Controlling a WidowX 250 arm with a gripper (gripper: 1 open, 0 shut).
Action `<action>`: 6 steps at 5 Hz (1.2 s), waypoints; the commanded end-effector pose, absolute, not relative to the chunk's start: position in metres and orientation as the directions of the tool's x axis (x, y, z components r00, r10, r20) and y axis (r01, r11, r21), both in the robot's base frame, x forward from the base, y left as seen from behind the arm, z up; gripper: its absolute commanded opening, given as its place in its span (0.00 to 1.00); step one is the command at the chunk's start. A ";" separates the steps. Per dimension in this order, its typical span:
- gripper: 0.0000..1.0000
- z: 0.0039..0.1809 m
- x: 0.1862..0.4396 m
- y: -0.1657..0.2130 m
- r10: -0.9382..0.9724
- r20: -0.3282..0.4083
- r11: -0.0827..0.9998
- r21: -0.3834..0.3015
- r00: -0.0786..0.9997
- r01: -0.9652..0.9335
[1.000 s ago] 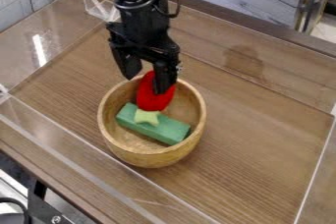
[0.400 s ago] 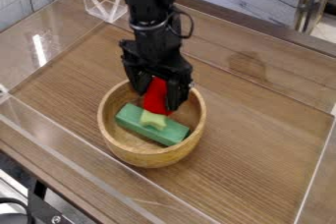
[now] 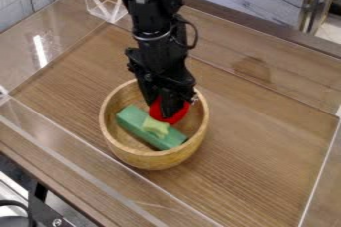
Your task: Move the red fruit to the right
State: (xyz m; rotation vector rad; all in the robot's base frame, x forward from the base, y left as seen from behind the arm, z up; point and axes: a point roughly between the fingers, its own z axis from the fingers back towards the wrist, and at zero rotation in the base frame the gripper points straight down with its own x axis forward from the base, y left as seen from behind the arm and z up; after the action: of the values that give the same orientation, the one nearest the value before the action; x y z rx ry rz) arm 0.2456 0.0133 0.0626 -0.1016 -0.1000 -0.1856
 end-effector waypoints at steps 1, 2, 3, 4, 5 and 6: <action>1.00 0.073 0.249 0.023 -0.197 0.161 0.974 -0.082 0.967 0.212; 1.00 0.088 0.248 0.028 -0.180 0.171 0.976 -0.089 0.969 0.197; 1.00 0.090 0.249 0.029 -0.188 0.166 0.975 -0.088 0.968 0.204; 1.00 0.074 0.259 0.028 -0.149 0.159 0.983 -0.086 0.976 0.164; 0.00 0.064 0.268 0.028 -0.095 0.157 0.990 -0.086 0.983 0.109; 0.00 0.062 0.260 0.028 -0.070 0.170 0.993 -0.083 0.983 0.085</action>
State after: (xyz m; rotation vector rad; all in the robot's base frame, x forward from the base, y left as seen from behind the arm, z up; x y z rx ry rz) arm 0.2543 0.0261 0.0509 -0.1007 -0.1223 -0.0807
